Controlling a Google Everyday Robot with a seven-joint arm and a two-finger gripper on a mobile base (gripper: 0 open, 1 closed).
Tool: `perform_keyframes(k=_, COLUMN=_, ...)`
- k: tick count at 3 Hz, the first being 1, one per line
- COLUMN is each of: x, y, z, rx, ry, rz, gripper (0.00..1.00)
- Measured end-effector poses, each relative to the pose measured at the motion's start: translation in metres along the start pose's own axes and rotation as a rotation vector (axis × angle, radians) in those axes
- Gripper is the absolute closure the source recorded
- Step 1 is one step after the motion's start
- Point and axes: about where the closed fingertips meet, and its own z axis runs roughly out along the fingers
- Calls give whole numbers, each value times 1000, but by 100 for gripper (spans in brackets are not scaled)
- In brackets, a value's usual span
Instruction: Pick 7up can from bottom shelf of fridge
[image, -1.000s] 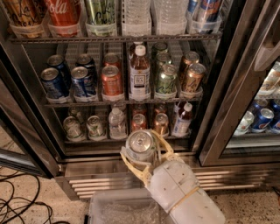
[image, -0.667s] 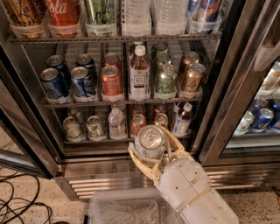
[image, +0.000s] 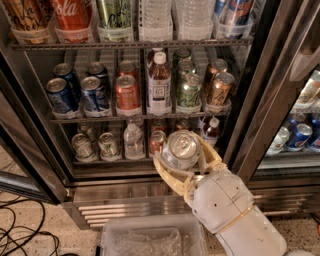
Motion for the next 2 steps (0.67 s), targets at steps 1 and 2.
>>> perform_keyframes(k=1, x=-18, y=-4, z=-1, rx=4, ry=-9, rz=-4, gripper=100)
perform_keyframes(k=2, x=-40, y=7, z=-6, rx=-35, ry=10, rz=-23, gripper=100)
